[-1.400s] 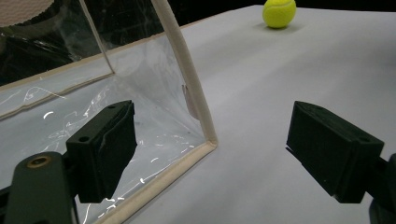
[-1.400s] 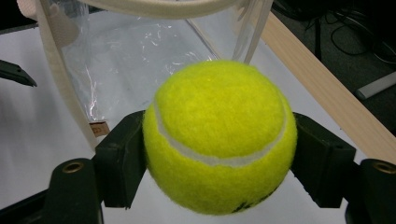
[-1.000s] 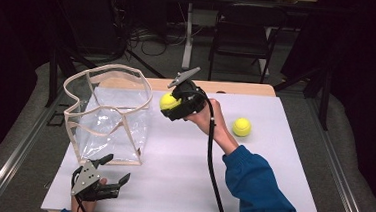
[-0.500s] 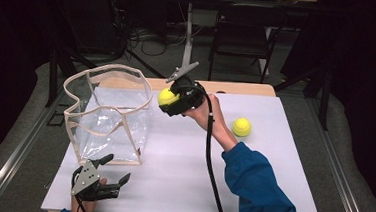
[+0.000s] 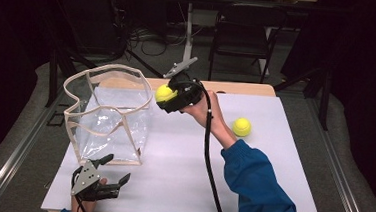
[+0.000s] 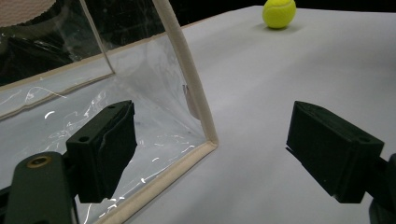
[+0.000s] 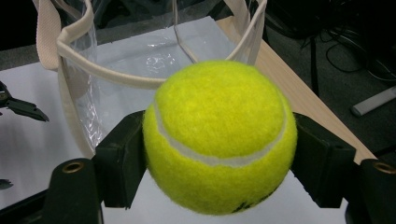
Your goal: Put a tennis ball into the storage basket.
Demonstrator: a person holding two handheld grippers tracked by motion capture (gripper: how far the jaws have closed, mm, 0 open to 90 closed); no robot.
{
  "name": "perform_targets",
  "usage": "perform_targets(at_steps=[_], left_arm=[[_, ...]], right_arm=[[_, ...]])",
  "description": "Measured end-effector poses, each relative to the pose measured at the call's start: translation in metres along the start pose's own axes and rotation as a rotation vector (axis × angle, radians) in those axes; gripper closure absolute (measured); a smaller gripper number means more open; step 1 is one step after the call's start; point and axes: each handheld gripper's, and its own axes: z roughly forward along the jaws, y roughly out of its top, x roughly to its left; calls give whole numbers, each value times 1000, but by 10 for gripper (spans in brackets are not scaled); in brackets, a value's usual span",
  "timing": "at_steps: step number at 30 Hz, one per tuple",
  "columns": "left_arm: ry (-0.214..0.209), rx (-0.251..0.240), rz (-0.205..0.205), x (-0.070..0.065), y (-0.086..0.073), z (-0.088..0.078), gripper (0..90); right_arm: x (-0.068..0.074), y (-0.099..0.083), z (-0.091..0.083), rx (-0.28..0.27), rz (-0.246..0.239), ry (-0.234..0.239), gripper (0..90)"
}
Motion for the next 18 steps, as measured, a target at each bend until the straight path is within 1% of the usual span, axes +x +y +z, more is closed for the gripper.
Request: perform_targets(at_steps=[12,18], left_arm=[[-1,-2,1,0,0,0,158],[0,-4,1,0,0,0,158]], right_arm=[[1,10,-6,-46,0,-1,260],[3,15,-6,-56,-5,-2,260]])
